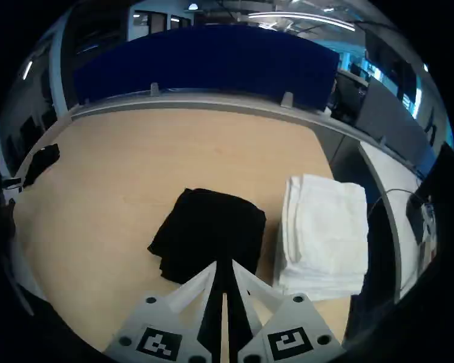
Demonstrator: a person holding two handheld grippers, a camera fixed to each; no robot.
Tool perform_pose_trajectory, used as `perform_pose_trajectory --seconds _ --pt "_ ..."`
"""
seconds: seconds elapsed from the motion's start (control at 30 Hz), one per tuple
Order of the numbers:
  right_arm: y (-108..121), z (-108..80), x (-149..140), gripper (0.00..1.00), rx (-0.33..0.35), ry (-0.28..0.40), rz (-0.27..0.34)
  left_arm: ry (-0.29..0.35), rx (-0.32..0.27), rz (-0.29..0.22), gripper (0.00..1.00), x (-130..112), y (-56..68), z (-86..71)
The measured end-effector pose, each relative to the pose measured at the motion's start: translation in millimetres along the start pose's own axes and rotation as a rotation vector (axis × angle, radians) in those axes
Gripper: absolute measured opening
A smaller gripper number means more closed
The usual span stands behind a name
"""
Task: Fold towel
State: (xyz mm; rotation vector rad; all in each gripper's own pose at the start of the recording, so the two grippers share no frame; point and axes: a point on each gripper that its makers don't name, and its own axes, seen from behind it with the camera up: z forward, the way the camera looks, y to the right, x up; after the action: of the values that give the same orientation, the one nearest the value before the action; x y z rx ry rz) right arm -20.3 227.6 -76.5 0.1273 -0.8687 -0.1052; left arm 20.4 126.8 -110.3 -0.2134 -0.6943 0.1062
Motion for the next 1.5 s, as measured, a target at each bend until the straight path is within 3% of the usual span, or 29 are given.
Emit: perform_pose_trajectory --seconds 0.3,0.7,0.93,1.2,1.3,1.5 --pt "18.2 18.4 -39.7 0.02 -0.067 -0.091 0.065 -0.006 0.005 0.010 0.93 -3.9 -1.1 0.1" --pt "17.9 41.1 -61.5 0.03 -0.098 -0.165 0.065 -0.009 0.008 0.027 0.93 -3.6 -1.1 2.4" --pt "21.9 42.8 -69.3 0.04 -0.117 -0.176 0.092 -0.010 0.007 0.029 0.93 -2.2 -1.3 4.3" --pt "25.8 42.4 -71.5 0.13 -0.139 -0.172 0.124 -0.010 0.007 0.032 0.93 0.5 -1.0 5.0" --pt "25.1 41.7 -72.5 0.24 -0.144 -0.168 0.130 -0.008 0.008 0.031 0.93 1.3 -1.8 5.0" --pt "26.0 36.4 -75.7 0.69 -0.155 -0.159 0.149 -0.006 0.011 0.030 0.94 2.4 -5.0 5.2"
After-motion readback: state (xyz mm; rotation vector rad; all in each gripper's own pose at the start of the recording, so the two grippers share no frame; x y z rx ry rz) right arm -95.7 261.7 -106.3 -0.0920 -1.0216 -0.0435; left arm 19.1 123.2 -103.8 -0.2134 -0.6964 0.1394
